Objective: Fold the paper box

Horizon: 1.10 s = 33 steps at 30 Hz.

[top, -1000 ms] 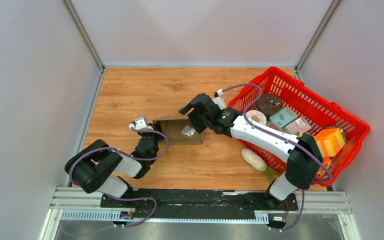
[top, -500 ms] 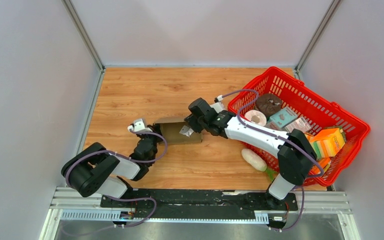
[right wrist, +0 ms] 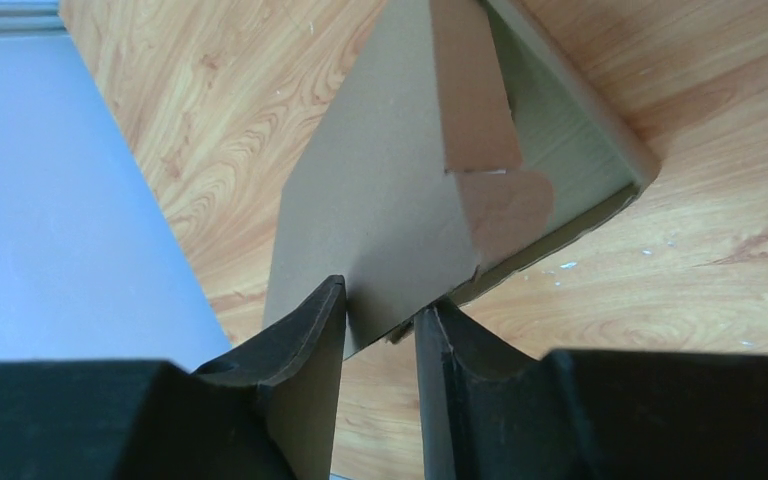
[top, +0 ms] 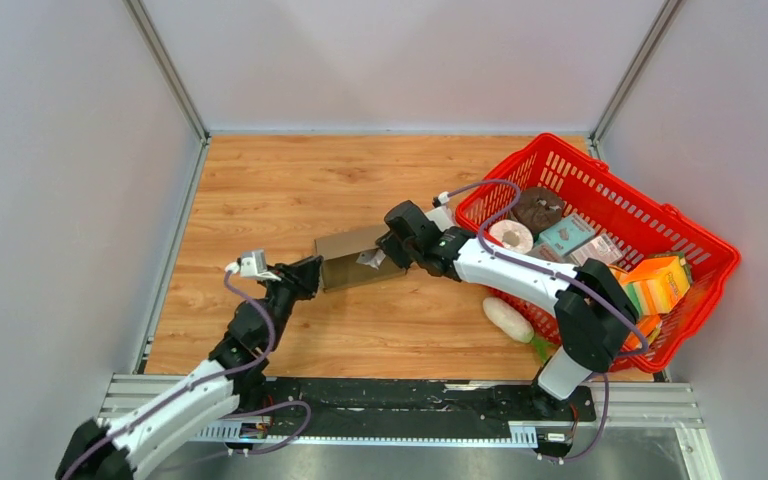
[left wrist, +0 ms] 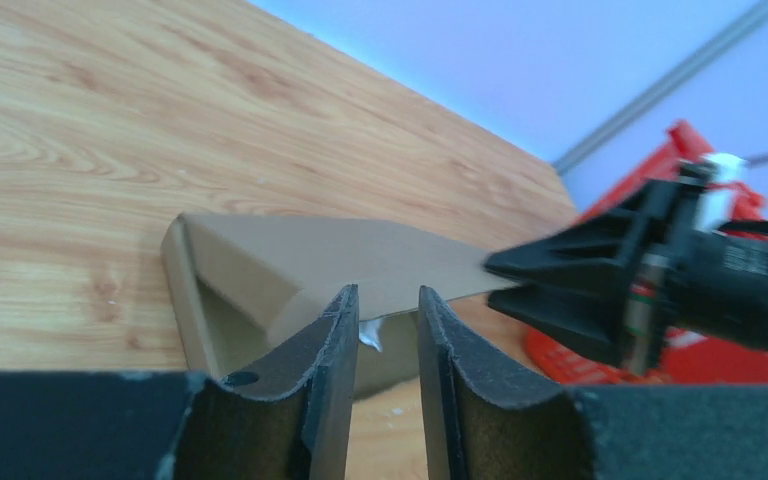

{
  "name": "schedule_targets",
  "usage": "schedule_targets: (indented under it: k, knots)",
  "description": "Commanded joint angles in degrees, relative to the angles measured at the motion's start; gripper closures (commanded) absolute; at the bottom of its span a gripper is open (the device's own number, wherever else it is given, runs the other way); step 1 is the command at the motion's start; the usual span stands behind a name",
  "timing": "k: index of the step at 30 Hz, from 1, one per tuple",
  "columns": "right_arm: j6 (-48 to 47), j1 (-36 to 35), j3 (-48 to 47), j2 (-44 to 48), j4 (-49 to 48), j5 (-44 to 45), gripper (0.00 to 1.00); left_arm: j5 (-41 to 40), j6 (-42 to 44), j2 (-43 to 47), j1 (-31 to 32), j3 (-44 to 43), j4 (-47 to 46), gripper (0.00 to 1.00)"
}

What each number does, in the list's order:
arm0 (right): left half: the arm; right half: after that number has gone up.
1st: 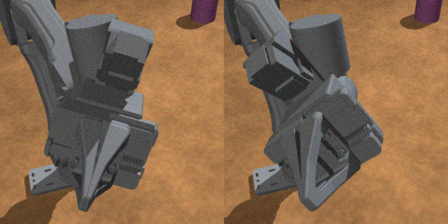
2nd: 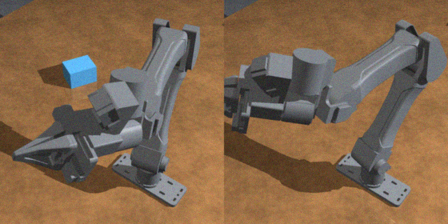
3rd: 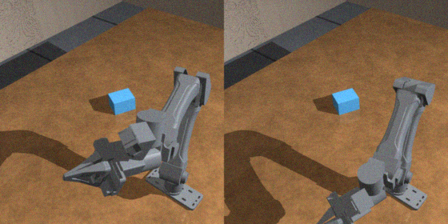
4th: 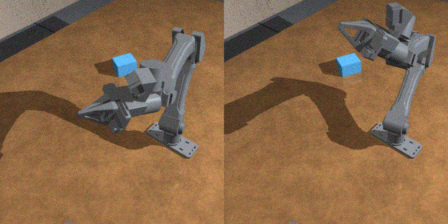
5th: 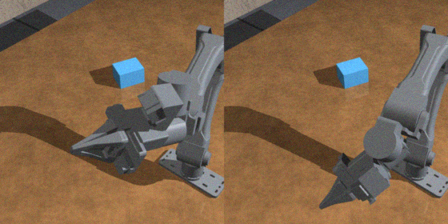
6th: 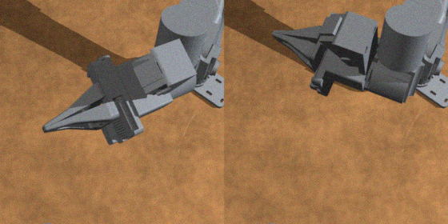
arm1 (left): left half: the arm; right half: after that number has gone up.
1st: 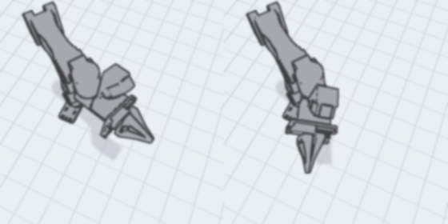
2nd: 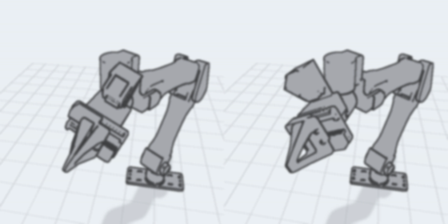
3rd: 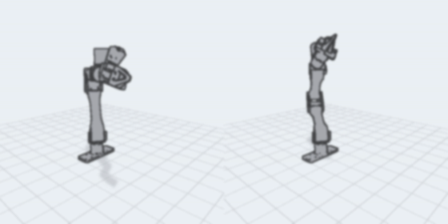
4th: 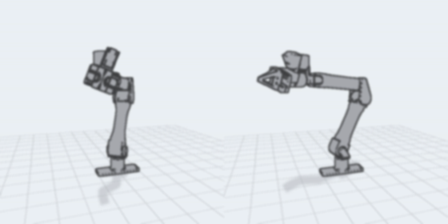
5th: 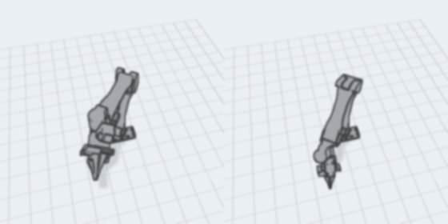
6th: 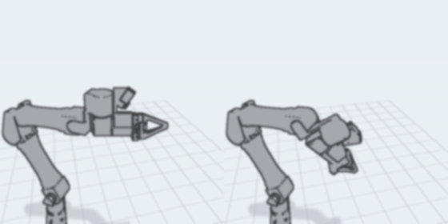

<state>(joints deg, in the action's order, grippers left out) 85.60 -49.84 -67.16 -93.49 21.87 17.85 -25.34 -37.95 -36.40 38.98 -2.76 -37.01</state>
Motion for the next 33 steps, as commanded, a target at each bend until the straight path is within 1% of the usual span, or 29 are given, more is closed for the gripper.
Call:
schedule_targets:
  k: [1,2,3,4,6,8,9,10,12,13,15,16,20,23,25,26,27,28,29,30,32,33]
  knots:
    - [-8.06,0.27,0.18,0.95,-1.39,1.84,0.66,8.29,-3.34,23.84,0.22,-2.5,37.53,0.62]
    - [-8.87,0.27,0.01,0.86,-1.82,1.67,0.65,7.77,-6.23,27.58,0.13,-3.2,43.89,0.6]
    - [-10.01,0.36,-0.08,0.77,-2.09,1.06,0.64,7.5,-7.04,31.18,0.13,-3.99,48.92,0.59]
    - [-10.89,0.45,-0.17,0.59,-2.27,0.88,0.64,7.68,-7.22,37.57,0.13,-5.39,54.97,0.59]
    - [-13.96,0.45,-0.34,0.33,-2.71,0.26,0.62,6.81,-7.75,41.57,0.04,-6.55,57.22,0.59]
    - [-16.94,0.45,0.0,0.33,-3.15,-0.09,0.6,6.62,-6.09,40.9,0.04,-8.13,53.82,0.59]
    - [-17.92,0.45,0.18,0.5,-3.15,-0.35,0.59,6.71,-5.21,38.62,0.04,-9.09,52.24,0.59]
    - [-19.32,0.45,0.44,0.85,-3.23,-0.62,0.58,6.88,-4.33,30.6,0.04,-11.97,49.52,0.59]
    - [-23.71,0.36,1.15,1.29,-4.29,-1.58,0.55,8.28,-0.55,20.72,-0.05,-16.46,48.09,0.59]
    - [-24.95,0.36,1.24,1.56,-4.29,-2.02,0.53,8.47,0.5,10.58,-0.39,-21.88,48.61,0.59]
    - [-28.8,0.28,1.41,1.47,-4.29,-3.25,0.52,9.43,2.62,2.25,-0.75,-26.57,48.53,0.6]
    - [-29.87,0.36,1.5,1.12,-4.12,-3.6,0.52,10.22,3.32,-3.36,-1.36,-29.29,46.53,0.61]
    - [-34.53,0.19,2.38,0.5,-3.67,-4.4,0.52,11.54,4.29,-9.82,-2.85,-29.76,38.44,0.61]
    - [-37.87,-0.34,3.61,0.94,-3.76,-2.82,0.52,13.3,3.42,-13.16,-3.65,-28.18,33.6,0.62]
    - [-41.02,-0.6,3.96,0.86,-3.76,-1.5,0.52,15.58,1.76,-15.53,-3.65,-25.63,28.69,0.63]
    - [-42.26,-0.6,3.96,0.68,-3.76,-1.5,0.49,16.81,1.22,-16.24,-3.74,-24.49,26.4,0.65]
    - [-43.23,-0.6,3.79,-0.28,-3.59,-1.59,0.46,18.64,0.69,-18.07,-3.74,-21.96,21.77,0.66]
    - [-44.98,-0.6,2.83,-0.81,-3.06,-1.33,0.42,19.27,-0.53,-18.96,-3.65,-20.98,19.72,0.67]
    - [-45.69,-0.78,2.3,-1.51,-1.49,-1.15,0.37,19.8,-1.15,-19.84,-3.65,-20.1,18.05,0.68]
    - [-46.22,-0.78,1.94,-2.47,-0.96,-0.62,0.35,20.76,-1.5,-21.85,-3.65,-18.69,15.33,0.68]
    - [-47.36,-1.22,1.59,-3.1,0.36,0.34,0.33,22.26,-1.95,-23.79,-3.65,-17.89,13.12,0.69]
    - [-47.81,-1.39,1.76,-3.19,0.37,1.04,0.32,24.18,-2.12,-25.89,-3.65,-17.28,10.41,0.69]
